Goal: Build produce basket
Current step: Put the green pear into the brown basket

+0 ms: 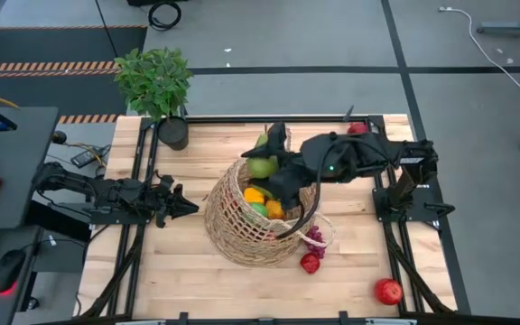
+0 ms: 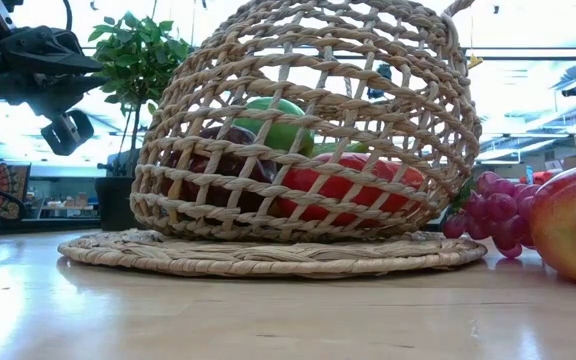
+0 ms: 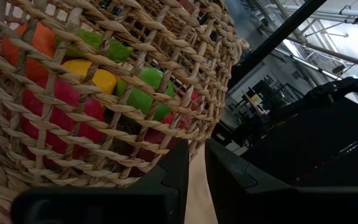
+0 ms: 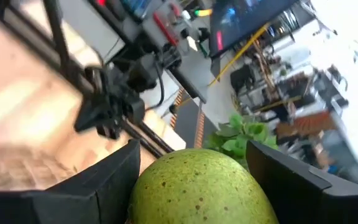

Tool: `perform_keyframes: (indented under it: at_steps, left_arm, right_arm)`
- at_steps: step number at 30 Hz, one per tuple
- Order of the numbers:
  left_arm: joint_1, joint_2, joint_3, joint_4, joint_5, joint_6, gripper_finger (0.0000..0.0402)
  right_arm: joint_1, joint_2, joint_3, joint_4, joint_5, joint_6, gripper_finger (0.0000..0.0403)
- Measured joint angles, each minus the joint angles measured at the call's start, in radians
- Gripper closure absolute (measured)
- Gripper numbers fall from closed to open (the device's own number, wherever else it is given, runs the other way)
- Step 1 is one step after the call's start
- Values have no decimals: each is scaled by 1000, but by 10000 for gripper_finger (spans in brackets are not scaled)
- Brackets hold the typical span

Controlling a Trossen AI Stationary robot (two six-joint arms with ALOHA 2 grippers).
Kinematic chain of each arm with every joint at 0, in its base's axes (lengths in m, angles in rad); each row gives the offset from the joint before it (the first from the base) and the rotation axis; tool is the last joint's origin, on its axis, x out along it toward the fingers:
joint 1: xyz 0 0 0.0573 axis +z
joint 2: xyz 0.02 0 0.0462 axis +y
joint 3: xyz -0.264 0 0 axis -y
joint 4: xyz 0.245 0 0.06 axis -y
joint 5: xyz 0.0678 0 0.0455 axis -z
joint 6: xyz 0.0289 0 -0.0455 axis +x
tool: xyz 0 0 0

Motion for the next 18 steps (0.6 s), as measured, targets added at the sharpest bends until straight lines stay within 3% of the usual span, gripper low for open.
perform_keyframes:
  at_steps: [4,12,18]
  left_arm:
    - [0,0,0,0,0,0,346]
    - [0,0,0,-1,0,0,339]
    - [0,0,0,0,0,-1,342]
  right_arm:
    - [14,1,0,63,11,234,114]
    - [13,-23,1,239,-129,577,114]
    - [-3,-46,2,508,-42,901,114]
